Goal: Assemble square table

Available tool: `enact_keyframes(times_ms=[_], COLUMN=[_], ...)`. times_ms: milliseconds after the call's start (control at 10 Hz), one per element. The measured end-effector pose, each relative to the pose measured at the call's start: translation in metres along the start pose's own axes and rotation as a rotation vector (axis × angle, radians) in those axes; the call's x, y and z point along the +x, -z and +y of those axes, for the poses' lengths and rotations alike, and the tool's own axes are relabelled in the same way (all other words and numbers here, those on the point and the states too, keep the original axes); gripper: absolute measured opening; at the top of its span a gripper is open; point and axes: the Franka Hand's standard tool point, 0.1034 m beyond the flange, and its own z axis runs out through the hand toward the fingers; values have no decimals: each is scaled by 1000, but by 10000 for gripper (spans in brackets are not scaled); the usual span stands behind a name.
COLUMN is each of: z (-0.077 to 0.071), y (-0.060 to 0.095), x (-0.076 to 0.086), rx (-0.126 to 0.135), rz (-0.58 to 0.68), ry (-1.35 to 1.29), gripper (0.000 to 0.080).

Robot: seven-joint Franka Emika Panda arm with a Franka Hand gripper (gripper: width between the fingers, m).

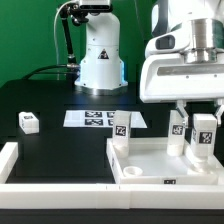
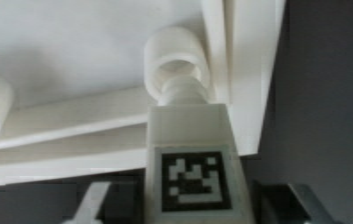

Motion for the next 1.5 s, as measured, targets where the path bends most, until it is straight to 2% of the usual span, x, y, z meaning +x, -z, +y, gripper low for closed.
enact_keyframes(times_ms=[400,600,800,1200,1300,1400,1500], z=[1,1,-2,-3,-3,-3,-3], y=[-6,-15,-24,-24,-25,-25,-25], x=[-5,-7,3,4,4,4,4], rx=[-4,-10,-9,-19,-19,-19,-19], rz=[-8,-13,51,74,74,74,74], ry=[4,4,13,28,29,29,29], gripper=[290,290,290,290,342,548,617])
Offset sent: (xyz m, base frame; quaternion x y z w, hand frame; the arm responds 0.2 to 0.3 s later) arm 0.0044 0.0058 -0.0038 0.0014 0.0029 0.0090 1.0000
